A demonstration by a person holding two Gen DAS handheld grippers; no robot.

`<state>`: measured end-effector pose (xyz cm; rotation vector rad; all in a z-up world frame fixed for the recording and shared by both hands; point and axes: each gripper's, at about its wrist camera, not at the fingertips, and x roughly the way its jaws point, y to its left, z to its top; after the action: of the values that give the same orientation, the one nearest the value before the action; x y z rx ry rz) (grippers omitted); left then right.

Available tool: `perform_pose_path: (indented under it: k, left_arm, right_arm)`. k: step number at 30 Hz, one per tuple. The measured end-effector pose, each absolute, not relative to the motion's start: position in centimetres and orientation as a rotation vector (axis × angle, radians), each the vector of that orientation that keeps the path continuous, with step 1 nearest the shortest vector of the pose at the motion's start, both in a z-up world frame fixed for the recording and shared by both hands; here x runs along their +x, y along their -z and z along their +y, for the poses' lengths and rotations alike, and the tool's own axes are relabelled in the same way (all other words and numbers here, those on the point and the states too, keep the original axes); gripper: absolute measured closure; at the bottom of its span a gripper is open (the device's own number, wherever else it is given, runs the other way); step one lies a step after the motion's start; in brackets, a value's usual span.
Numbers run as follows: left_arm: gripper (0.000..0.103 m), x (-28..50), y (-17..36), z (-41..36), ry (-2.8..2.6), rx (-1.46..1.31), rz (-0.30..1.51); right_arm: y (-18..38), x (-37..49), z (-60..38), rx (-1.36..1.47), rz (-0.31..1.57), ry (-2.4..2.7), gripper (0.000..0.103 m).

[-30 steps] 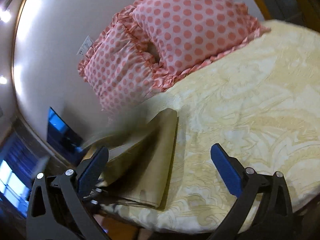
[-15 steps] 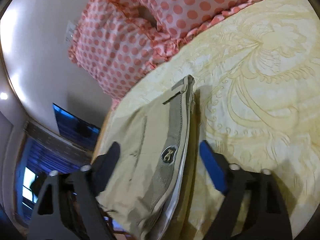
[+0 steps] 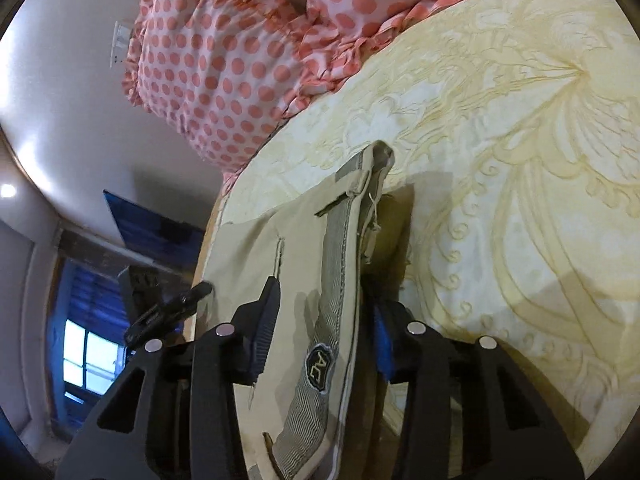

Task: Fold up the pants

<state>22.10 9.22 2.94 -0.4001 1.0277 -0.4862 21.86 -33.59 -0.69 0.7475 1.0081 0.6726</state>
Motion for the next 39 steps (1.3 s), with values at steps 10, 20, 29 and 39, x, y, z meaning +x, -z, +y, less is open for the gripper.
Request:
perform_pose_path:
  k: [10,20,29,39]
  left_arm:
    - [0.095,28.5,-7.1,6.5,0.468,-0.356,0.895]
    - [0.060,29.4,-9.2,7.2,0.252,-0.254,0.777]
    - [0.045,25.5,-4.0,3.0,0.444,-0.288,0.988]
    - [0.004,12.5,-6.4,3.6,0.194,-0.088,0.752]
  right_arm:
    - [-3.9,27.4,-35.0,0.787,0.809,-0.714,0.094]
    - [-5.7,26.2,-34.8,0.506,0.806,-0.415,0.062]
    - [-2.5,23.6,-32.5,0.722,0.959,-0.502,0.047]
    - [-7.1,10.0,-25.3,0.131,0.671,-0.245,0.001]
